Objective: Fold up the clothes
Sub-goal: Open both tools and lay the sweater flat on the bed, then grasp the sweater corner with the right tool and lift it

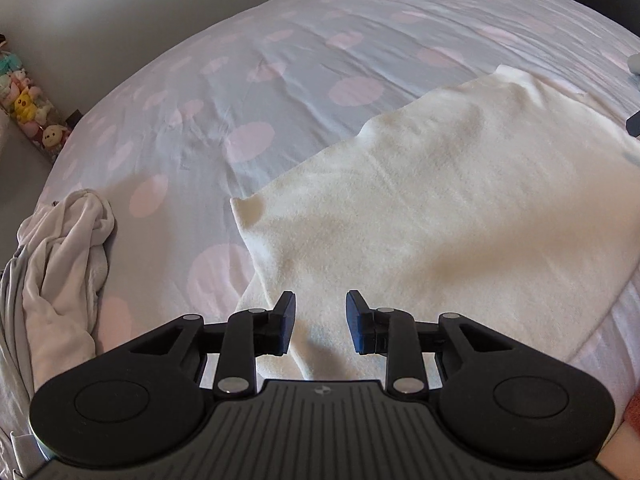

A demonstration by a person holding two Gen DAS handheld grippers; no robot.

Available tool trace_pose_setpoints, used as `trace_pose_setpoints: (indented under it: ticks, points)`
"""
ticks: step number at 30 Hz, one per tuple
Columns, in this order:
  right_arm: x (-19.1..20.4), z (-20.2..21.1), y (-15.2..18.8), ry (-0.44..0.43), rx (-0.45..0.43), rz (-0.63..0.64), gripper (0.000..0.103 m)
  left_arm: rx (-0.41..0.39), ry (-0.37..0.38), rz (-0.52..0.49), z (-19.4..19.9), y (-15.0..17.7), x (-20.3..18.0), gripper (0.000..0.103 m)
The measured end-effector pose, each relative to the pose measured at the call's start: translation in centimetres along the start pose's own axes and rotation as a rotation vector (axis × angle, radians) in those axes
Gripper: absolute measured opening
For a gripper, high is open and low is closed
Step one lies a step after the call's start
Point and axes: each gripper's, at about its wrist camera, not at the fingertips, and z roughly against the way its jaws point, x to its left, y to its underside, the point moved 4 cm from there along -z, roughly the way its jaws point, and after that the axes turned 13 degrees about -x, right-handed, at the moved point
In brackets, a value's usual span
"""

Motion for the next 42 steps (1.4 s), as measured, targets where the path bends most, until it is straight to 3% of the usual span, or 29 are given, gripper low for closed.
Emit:
trace_pose_setpoints:
  ticks: [17,22,30,31,32,38,42]
  points:
    - [-2.0,-4.0,-2.8,0.018,-0.049,-0.112,0.07,0.054,-0.03,0.119,-1.4,2.0,2.9,0.026]
    - [-2.7,-6.1,-2.7,-0.011,-0.036,-0.167,0.07,0.064,-0.043,0.148,-1.5,2.2,3.6,0.027]
    - [-0.8,-6.4,-3.0,-0.032,-0.062,-0.046,0.037,0.1,-0.001,0.156,-1.7,1.3,5.5,0.027]
    - [-0.5,-6.1,-3.2,-0.04,-0.063,-0.033,0.03,0.093,-0.008,0.17,-1.7,1.5,6.0,0.027]
    - [-0.2,-5.9,-3.5,-0.048,-0.064,-0.02,0.015,0.086,-0.011,0.196,-1.7,1.8,6.4,0.027]
    - [2.8,-3.4,-5.2,-0.05,-0.088,0.049,0.014,0.087,0.036,0.341,-2.5,4.0,8.1,0.027]
    - [5.9,-1.1,-5.8,-0.077,-0.104,0.06,0.013,0.035,0.051,0.4,-1.7,3.7,9.0,0.027]
